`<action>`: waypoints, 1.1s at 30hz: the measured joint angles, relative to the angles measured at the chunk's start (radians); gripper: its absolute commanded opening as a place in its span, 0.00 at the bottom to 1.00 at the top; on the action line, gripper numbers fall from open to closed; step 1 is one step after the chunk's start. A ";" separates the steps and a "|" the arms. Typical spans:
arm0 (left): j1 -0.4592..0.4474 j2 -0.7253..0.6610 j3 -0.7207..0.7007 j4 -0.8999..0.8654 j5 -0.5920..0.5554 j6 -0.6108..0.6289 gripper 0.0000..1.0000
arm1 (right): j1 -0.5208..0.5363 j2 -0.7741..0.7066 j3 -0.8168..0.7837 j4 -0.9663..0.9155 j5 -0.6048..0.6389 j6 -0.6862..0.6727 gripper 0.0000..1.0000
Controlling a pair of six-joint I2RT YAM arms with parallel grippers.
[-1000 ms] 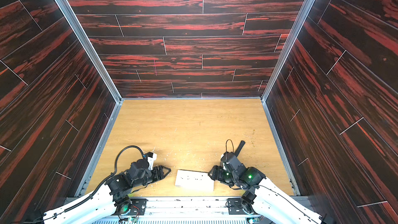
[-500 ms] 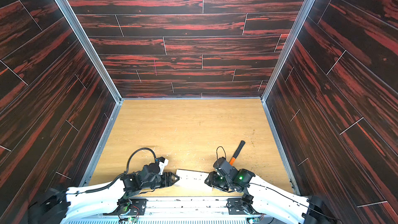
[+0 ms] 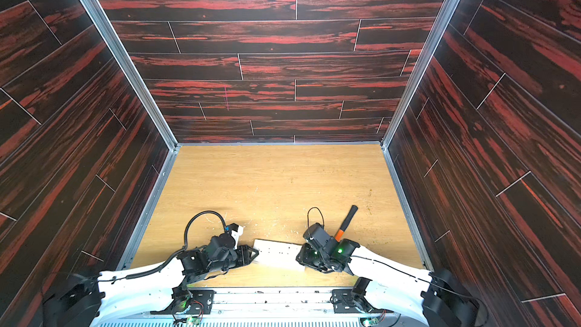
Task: Use a claw hammer to pull out a nail
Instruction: Move the mounting plate to the center of the board.
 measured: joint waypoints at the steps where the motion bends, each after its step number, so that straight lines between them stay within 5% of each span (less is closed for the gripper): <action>1: 0.014 -0.016 -0.006 -0.005 -0.002 0.000 0.36 | -0.012 0.016 0.003 0.021 -0.004 -0.007 0.42; 9: 0.101 -0.013 -0.024 0.023 0.006 0.003 0.27 | -0.105 0.090 0.027 0.111 -0.014 -0.056 0.41; 26: 0.335 0.382 0.172 0.238 0.142 0.074 0.19 | -0.332 0.349 0.193 0.202 -0.086 -0.209 0.37; 33: 0.447 0.628 0.390 0.255 0.251 0.134 0.18 | -0.463 0.546 0.371 0.238 -0.117 -0.293 0.37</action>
